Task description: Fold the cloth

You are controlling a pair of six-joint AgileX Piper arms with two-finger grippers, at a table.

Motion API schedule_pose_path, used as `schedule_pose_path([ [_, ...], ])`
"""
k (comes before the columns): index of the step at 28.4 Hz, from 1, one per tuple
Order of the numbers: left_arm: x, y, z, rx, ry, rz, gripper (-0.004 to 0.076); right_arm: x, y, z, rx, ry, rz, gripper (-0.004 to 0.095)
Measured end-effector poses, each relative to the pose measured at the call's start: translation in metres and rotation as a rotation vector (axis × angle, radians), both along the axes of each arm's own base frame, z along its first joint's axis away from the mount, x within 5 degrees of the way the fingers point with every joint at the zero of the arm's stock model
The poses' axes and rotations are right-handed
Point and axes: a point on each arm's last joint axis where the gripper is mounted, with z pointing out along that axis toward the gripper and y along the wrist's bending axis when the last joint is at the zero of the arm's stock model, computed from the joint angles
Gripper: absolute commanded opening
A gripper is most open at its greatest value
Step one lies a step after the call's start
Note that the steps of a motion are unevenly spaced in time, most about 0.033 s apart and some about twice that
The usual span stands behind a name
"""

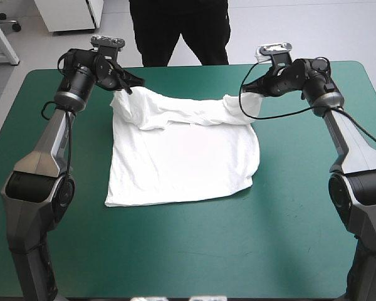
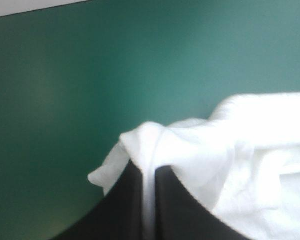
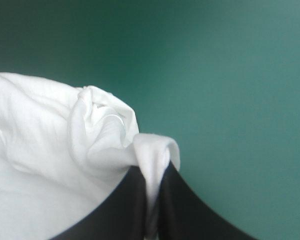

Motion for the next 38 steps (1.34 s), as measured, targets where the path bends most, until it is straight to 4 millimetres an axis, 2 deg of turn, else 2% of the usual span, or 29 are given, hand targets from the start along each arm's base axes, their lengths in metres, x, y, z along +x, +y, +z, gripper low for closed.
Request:
schedule_pose_path([
  [4, 0.004, -0.005, -0.018, 0.002, 0.075, -0.048, 0.0173, 0.0, -0.001, -0.006, -0.027, 0.031, 0.013, 0.0498],
  [6, 0.005, -0.006, -0.022, 0.005, 0.086, -0.069, 0.0295, 0.0, -0.001, -0.006, -0.03, 0.031, 0.015, 0.0599],
  [10, 0.001, -0.004, -0.015, 0.017, 0.081, -0.106, 0.0463, 0.0, -0.009, -0.004, -0.033, 0.031, 0.002, 0.0625],
  [12, -0.005, 0.001, -0.004, 0.003, 0.068, -0.117, 0.0488, -0.003, -0.016, 0.003, -0.032, 0.023, -0.013, 0.0625],
  [15, -0.018, 0.015, 0.024, -0.002, 0.017, -0.101, 0.0487, -0.013, -0.033, 0.026, -0.031, -0.008, -0.042, 0.0625],
  [18, -0.043, 0.031, 0.064, -0.004, -0.056, -0.075, 0.0487, -0.032, -0.047, 0.055, -0.034, -0.038, -0.064, 0.0625],
  [22, -0.093, 0.038, 0.115, -0.013, -0.15, -0.075, 0.0487, -0.066, -0.054, 0.092, -0.044, -0.08, -0.069, 0.0625],
  [24, -0.12, 0.041, 0.13, -0.02, -0.169, -0.074, 0.0487, -0.083, -0.055, 0.103, -0.046, -0.089, -0.067, 0.0625],
  [26, -0.15, 0.046, 0.135, -0.02, -0.155, -0.065, 0.0487, -0.102, -0.054, 0.109, -0.061, -0.092, -0.059, 0.0625],
  [29, -0.187, 0.051, 0.123, -0.018, -0.083, -0.056, 0.0487, -0.128, -0.05, 0.112, -0.082, -0.089, -0.043, 0.0625],
  [33, -0.222, 0.056, 0.087, -0.027, 0.046, -0.038, 0.0487, -0.154, -0.045, 0.105, -0.118, -0.066, -0.018, 0.0625],
  [35, -0.233, 0.057, 0.064, -0.028, 0.127, -0.025, 0.0487, -0.166, -0.043, 0.102, -0.131, -0.058, -0.011, 0.0625],
  [38, -0.237, 0.057, 0.011, -0.027, 0.31, 0.011, 0.0487, -0.183, -0.044, 0.098, -0.144, -0.036, -0.006, 0.0625],
])
